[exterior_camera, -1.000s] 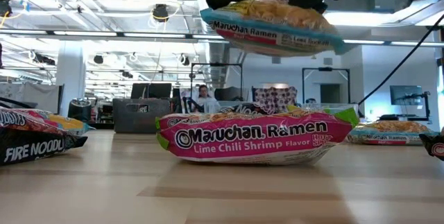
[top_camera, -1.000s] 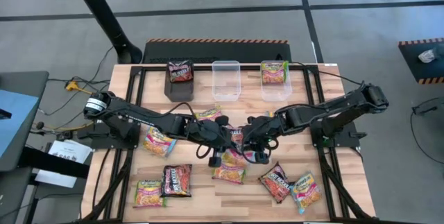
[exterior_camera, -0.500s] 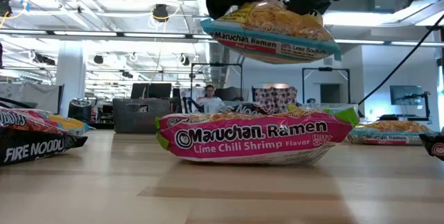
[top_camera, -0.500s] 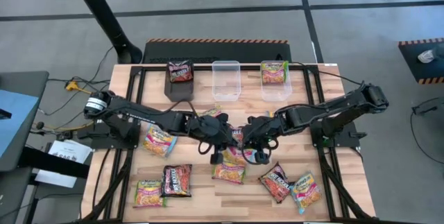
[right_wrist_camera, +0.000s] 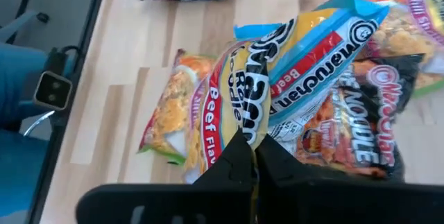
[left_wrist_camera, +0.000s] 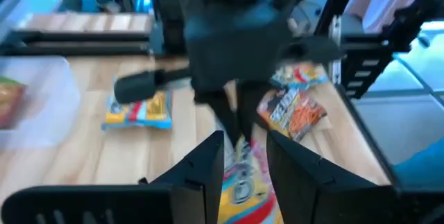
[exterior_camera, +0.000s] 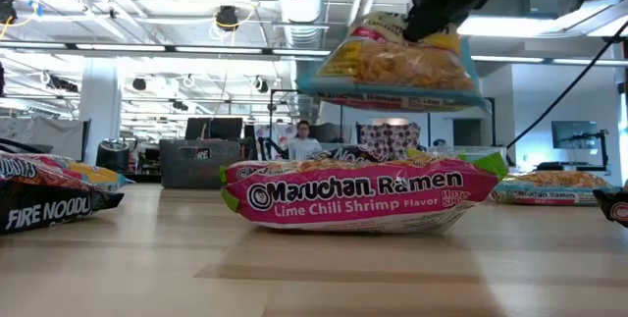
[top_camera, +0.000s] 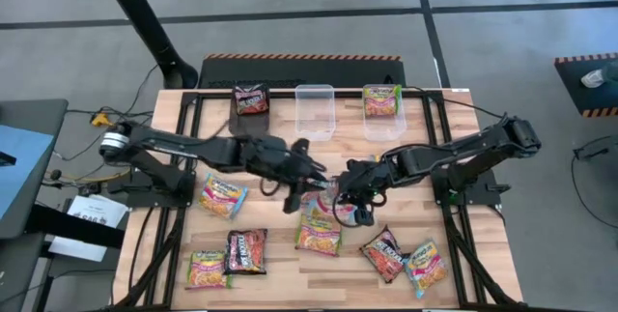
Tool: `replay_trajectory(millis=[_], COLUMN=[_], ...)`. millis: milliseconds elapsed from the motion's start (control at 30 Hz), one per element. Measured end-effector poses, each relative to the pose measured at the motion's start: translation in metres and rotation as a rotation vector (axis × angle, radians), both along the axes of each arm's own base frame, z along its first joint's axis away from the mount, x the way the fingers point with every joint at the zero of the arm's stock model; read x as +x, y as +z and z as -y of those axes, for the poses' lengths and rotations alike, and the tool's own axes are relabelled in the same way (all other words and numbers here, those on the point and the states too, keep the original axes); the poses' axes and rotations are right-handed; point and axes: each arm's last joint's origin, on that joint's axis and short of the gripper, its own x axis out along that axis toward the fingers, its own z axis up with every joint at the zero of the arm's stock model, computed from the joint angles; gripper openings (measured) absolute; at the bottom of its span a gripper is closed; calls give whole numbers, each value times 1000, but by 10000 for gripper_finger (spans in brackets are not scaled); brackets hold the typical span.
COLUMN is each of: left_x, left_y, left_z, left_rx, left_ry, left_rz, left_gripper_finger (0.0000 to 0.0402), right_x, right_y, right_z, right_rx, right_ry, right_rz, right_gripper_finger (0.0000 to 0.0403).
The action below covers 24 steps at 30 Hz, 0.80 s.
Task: Sort Maruchan noodles
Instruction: Put the bottom middle blue noodle pack into the left transparent bin
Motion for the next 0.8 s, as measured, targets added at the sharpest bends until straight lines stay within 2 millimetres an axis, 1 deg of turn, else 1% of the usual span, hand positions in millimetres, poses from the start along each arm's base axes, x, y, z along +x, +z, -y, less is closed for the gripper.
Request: replay_trajectory(millis=[133,267,333,433,567,800], left_x=[-24,-46,-58,-69,-81,-89], left_y=[18,26,28,28,24,16], left_z=[-3,-7,-8,-11,-13,-18], left_rx=[1,22,38,50,66,136], left_ry=[1,50,76,116,172,244], left_rz=[-17,-83,-135,-192,-286,-397], left_gripper_finger=[96,96,96,96,96,96], right_x=[3,5,8,11,13,9], right_y=[0,3,9,19,35,53], right_z=[14,33,43,61,91,150], right_rx=[-19,-49,-74,-121,-207,-353], right_ry=[-27,-58,-64,-86,-129,-234], right_rz=[9,17,44,87,135,253], right_gripper_finger=[8,8,8,8,8,9])
